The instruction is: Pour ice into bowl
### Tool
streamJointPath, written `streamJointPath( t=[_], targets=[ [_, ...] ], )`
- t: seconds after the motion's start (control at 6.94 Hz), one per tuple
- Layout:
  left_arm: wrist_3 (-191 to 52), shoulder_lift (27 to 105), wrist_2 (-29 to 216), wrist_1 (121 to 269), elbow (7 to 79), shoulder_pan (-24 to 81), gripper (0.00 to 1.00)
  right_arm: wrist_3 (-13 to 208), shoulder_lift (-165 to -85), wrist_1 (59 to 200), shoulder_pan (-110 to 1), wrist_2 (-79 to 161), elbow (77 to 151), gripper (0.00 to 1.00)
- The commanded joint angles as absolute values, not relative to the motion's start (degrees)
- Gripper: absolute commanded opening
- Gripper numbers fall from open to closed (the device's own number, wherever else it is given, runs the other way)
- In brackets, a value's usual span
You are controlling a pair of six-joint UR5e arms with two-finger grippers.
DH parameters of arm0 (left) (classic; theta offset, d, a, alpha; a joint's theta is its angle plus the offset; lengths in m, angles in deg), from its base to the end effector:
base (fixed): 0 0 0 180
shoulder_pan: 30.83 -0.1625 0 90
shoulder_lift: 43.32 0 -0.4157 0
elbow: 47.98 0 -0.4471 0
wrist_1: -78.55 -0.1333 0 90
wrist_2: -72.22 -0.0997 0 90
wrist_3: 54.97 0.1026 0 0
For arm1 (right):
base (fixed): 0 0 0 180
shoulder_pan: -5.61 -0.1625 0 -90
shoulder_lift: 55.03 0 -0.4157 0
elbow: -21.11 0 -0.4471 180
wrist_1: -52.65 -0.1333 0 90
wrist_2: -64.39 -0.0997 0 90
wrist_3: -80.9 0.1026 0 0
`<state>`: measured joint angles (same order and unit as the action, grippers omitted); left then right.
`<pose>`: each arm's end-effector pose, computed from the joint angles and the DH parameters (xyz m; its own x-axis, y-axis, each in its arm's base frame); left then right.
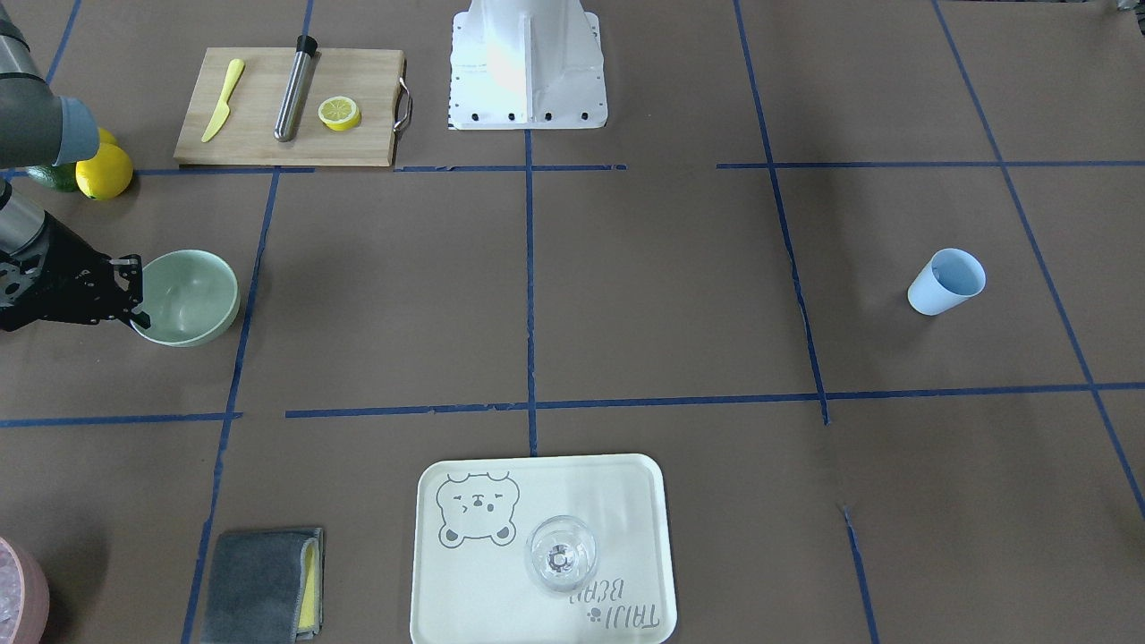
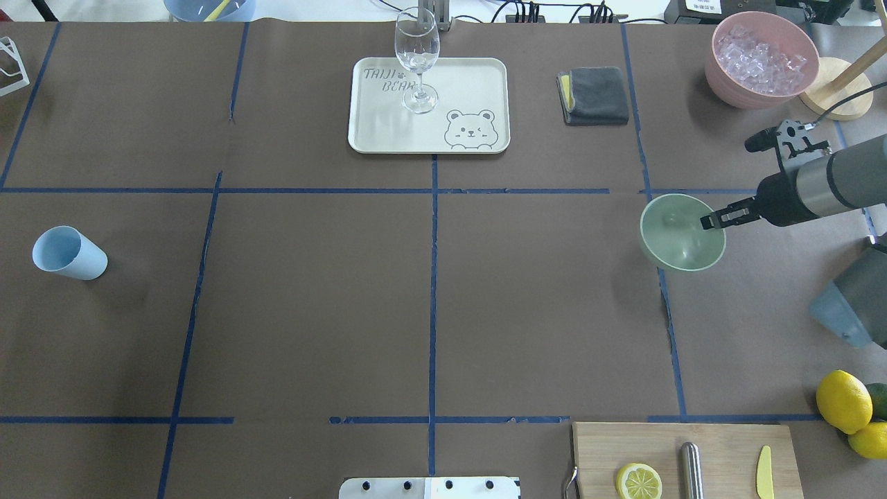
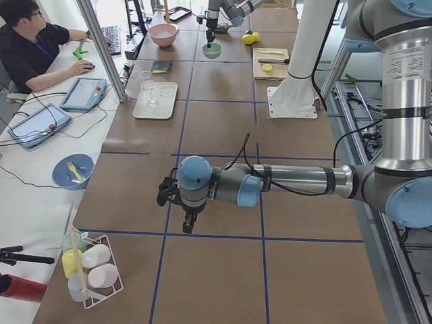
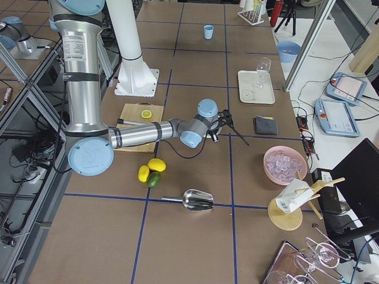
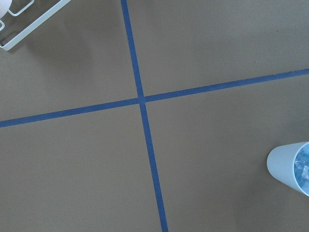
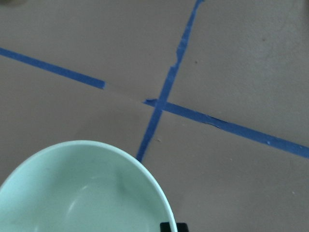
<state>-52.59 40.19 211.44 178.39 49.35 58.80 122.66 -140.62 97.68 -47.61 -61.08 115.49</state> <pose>-0.0523 -0.5108 0.6164 0.6514 0.1852 -0.7358 -0.0334 0.9758 0.2161 -0.3003 -0.5248 0.4776 0.5133 -0.3280 0.7931 0.0162 0.9276 0.3732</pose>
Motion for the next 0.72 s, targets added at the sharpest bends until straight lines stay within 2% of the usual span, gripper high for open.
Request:
streamJointPath(
  t=[0.0, 0.58],
  targets=[
    [-52.59, 40.26, 211.44, 178.39, 49.40, 58.73, 1.00, 136.55, -130.14, 99.31, -40.49, -55.88, 115.77, 0.00],
    [-52.68, 40.27, 211.61, 179.62, 49.31, 58.64, 1.00, 150.92, -105.35, 126.26, -21.16, -33.66, 113.86, 0.00]
  ],
)
